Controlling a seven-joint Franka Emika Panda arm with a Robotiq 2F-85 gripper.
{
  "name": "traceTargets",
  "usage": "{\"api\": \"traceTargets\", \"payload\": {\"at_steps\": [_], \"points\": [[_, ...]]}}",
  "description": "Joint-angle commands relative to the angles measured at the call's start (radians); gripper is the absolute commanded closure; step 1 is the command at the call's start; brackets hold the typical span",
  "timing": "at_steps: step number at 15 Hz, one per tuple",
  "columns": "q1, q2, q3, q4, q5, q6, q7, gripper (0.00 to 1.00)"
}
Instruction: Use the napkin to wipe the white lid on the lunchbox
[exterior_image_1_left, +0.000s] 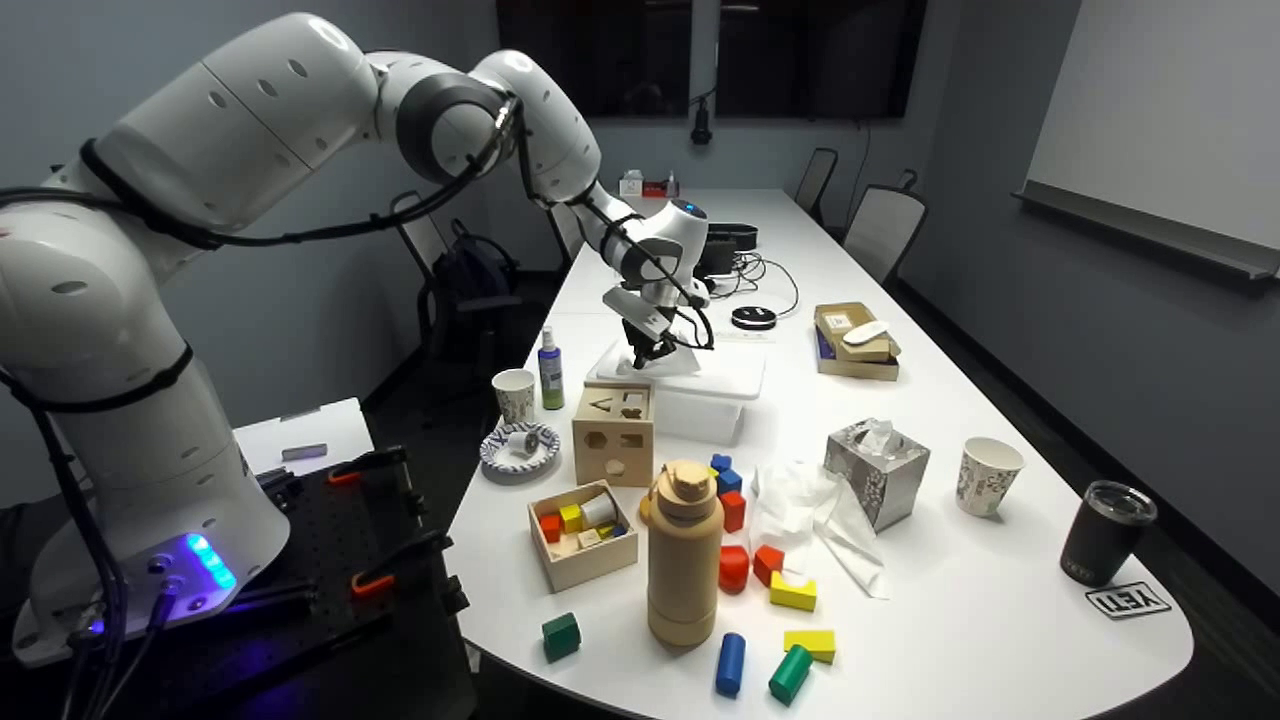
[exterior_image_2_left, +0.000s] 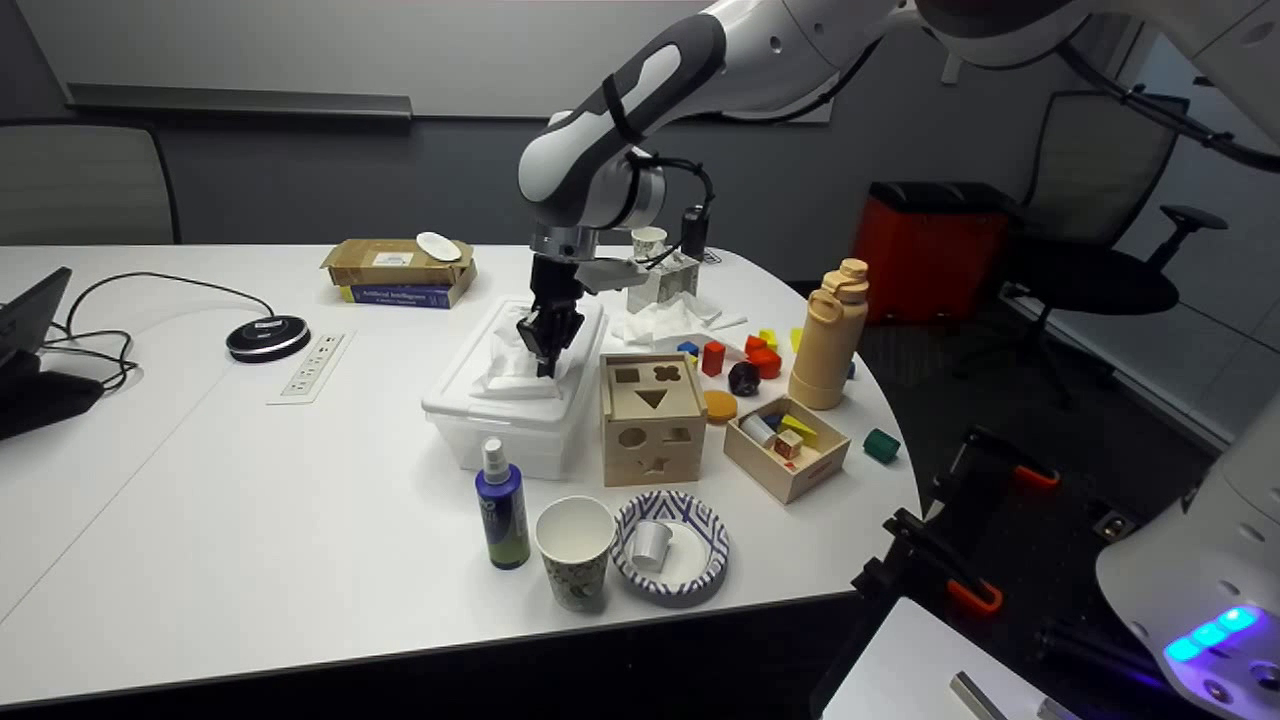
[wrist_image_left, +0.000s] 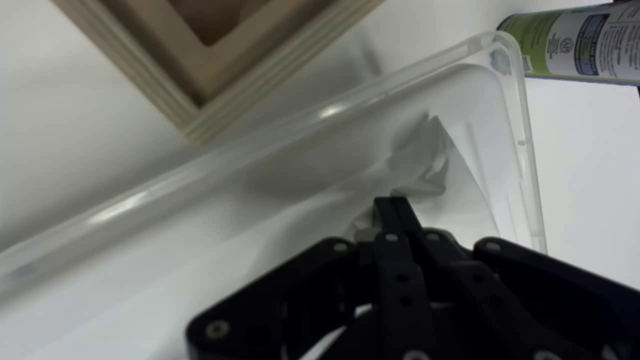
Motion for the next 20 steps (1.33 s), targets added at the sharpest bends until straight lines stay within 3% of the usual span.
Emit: {"api": "traceTargets", "payload": {"at_steps": [1,11,14,18,20], "points": [[0.007,-0.019,-0.019,-0.002,-0.017,0.065,-0.016,1.00],[-0.023,0.011,-0.120,0.105,-0.041,0.094,0.025,1.00],[-0.057,-0.008,-0.113,0.121,-0.011,0.059,0.051,1.00],[-0.120,-0.074,-0.067,0.141,0.063,-0.092,0.069,1.00],[-0.139,-0.123,-0.076,0.144,0.086,-0.171,0.090,1.00]]}}
